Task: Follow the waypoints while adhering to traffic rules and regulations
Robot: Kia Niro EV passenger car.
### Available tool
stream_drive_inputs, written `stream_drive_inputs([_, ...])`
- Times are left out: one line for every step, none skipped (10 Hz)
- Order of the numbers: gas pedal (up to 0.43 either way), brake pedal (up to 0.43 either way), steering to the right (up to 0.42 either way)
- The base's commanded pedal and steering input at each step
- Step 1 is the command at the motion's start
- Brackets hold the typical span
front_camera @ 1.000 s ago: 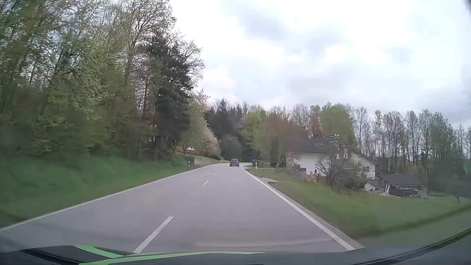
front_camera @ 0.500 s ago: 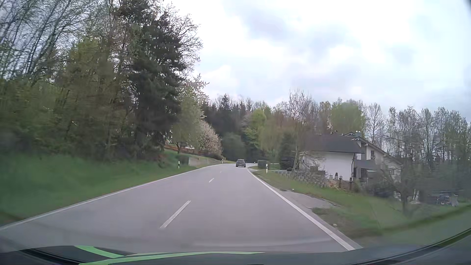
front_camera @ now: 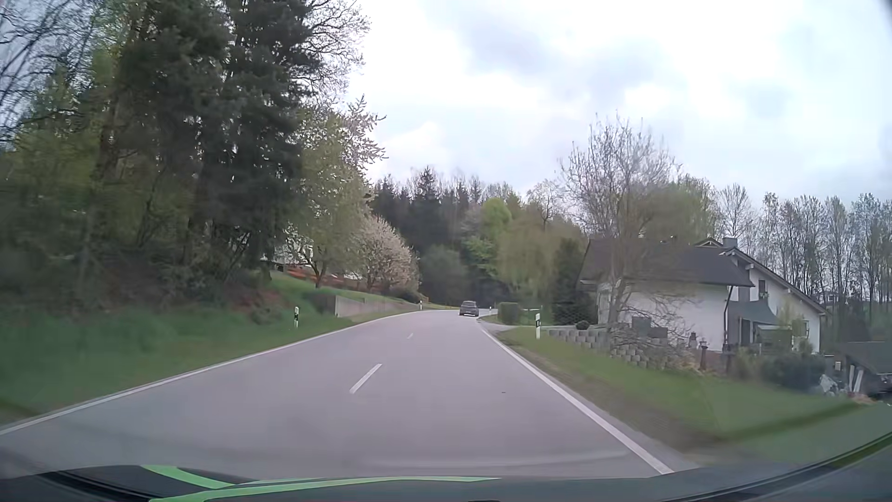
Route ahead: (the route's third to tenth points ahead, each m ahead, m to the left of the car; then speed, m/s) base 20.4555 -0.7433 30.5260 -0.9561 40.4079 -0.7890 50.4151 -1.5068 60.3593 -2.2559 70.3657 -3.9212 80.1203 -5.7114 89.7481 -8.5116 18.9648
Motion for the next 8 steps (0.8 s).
stream_drive_inputs([0.319,0.0,-0.003])
stream_drive_inputs([0.319,0.0,-0.002])
stream_drive_inputs([0.319,0.0,-0.002])
stream_drive_inputs([0.319,0.0,-0.002])
stream_drive_inputs([0.319,0.0,-0.001])
stream_drive_inputs([0.319,0.0,0.0])
stream_drive_inputs([0.319,0.0,0.0])
stream_drive_inputs([0.319,0.0,0.004])
